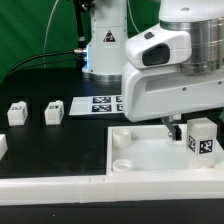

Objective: Assemble one leg

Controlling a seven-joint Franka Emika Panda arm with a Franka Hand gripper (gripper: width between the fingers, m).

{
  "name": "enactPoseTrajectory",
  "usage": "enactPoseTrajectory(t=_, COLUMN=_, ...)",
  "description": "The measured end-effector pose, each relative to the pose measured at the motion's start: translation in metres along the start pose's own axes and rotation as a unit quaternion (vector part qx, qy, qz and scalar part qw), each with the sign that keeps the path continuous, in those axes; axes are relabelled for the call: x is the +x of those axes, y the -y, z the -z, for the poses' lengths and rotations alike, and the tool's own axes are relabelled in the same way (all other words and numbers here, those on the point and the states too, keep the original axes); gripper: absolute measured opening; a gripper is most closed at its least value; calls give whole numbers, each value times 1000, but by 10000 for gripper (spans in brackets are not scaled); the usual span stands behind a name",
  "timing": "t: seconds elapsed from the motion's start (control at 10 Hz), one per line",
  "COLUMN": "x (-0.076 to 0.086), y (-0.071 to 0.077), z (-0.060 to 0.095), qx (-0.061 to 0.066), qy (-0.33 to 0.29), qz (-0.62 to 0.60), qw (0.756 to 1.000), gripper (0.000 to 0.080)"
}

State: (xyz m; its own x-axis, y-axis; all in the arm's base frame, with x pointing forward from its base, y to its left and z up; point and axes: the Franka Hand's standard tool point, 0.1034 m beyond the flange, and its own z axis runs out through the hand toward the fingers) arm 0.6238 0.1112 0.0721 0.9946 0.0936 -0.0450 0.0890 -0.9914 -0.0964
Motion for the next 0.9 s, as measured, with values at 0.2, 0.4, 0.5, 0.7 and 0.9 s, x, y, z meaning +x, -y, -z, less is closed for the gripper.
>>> enactPoseTrajectory(t=0.2, x=0, y=0, z=0, qx=0, qy=0, qz=0, qw=1000, gripper=291)
enactPoseTrajectory(t=0.4, x=0, y=0, z=0, qx=0, qy=0, qz=0, qw=1000, gripper=291)
enactPoseTrajectory(t=0.5, x=0, y=0, z=0, qx=0, qy=0, qz=0, qw=1000, gripper=291)
enactPoseTrajectory(t=0.7, x=0, y=0, z=0, qx=0, qy=-1, qz=-18, qw=1000, gripper=291)
enactPoseTrajectory(t=0.9, x=0, y=1, z=1, qx=2, qy=-1, qz=-101, qw=995, gripper=291)
